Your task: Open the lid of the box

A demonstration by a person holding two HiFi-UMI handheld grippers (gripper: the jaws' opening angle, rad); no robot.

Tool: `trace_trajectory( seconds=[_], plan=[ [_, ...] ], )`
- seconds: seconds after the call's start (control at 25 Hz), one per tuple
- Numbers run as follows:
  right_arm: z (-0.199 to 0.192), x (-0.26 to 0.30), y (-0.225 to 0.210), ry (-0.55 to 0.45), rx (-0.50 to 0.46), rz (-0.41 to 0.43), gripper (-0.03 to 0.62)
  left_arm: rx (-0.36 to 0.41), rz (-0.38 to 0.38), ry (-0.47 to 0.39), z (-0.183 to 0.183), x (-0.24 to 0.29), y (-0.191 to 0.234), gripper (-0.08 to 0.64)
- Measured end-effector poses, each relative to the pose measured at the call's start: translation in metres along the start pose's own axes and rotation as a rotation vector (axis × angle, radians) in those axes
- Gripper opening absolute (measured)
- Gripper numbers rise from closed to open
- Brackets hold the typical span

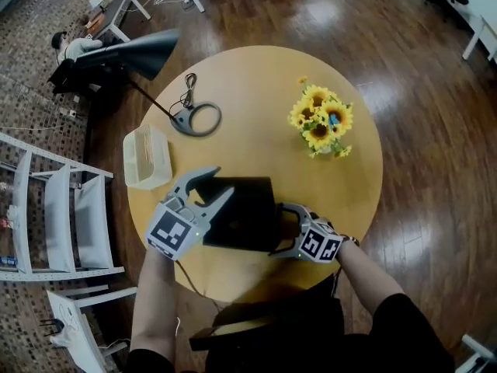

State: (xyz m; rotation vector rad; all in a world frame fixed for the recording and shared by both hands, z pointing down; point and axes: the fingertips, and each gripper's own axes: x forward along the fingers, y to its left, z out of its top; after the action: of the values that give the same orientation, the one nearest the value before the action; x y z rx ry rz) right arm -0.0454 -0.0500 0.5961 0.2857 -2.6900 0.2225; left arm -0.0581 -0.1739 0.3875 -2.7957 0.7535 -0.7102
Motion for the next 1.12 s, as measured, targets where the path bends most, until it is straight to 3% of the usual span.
trace_trajectory(
  seconds=[0.16, 0.28, 0.4, 0.52, 0.64, 0.76, 0.88, 0.92, 1.0, 1.12],
  plan=[
    [-0.005, -0.002, -0.001, 0.079, 0.038, 0.021, 0.601, -0.249, 0.113, -0.155, 0.006, -0.035, 0.015, 0.179],
    [-0.007, -0.022, -0.006, 0.119, 0.079, 0.037, 0.601, -0.46, 0.244, -0.321, -0.01, -0.089, 0.027, 0.179],
    [0.008, -0.066, -0.024, 0.076, 0.139, -0.04, 0.601, -0.605, 0.397, -0.436, -0.041, -0.151, 0.042, 0.178],
    [0.041, -0.127, -0.056, -0.095, 0.223, -0.203, 0.577, -0.659, 0.506, -0.529, -0.057, -0.208, 0.04, 0.177],
    [0.097, -0.186, -0.075, -0.356, 0.332, -0.353, 0.394, -0.67, 0.566, -0.582, -0.068, -0.245, 0.027, 0.158],
    [0.149, -0.218, -0.072, -0.568, 0.361, -0.411, 0.27, -0.669, 0.612, -0.601, -0.077, -0.265, 0.01, 0.158],
    [0.177, -0.23, -0.062, -0.63, 0.305, -0.461, 0.134, -0.689, 0.646, -0.625, -0.078, -0.28, -0.008, 0.158],
    [0.179, -0.23, -0.061, -0.627, 0.28, -0.48, 0.112, -0.695, 0.656, -0.632, -0.078, -0.285, -0.013, 0.158],
    [0.177, -0.225, -0.058, -0.596, 0.234, -0.52, 0.004, -0.703, 0.67, -0.645, -0.08, -0.292, -0.021, 0.158],
    [0.176, -0.217, -0.05, -0.566, 0.224, -0.534, 0.003, -0.705, 0.686, -0.663, -0.083, -0.301, -0.029, 0.158]
  ],
)
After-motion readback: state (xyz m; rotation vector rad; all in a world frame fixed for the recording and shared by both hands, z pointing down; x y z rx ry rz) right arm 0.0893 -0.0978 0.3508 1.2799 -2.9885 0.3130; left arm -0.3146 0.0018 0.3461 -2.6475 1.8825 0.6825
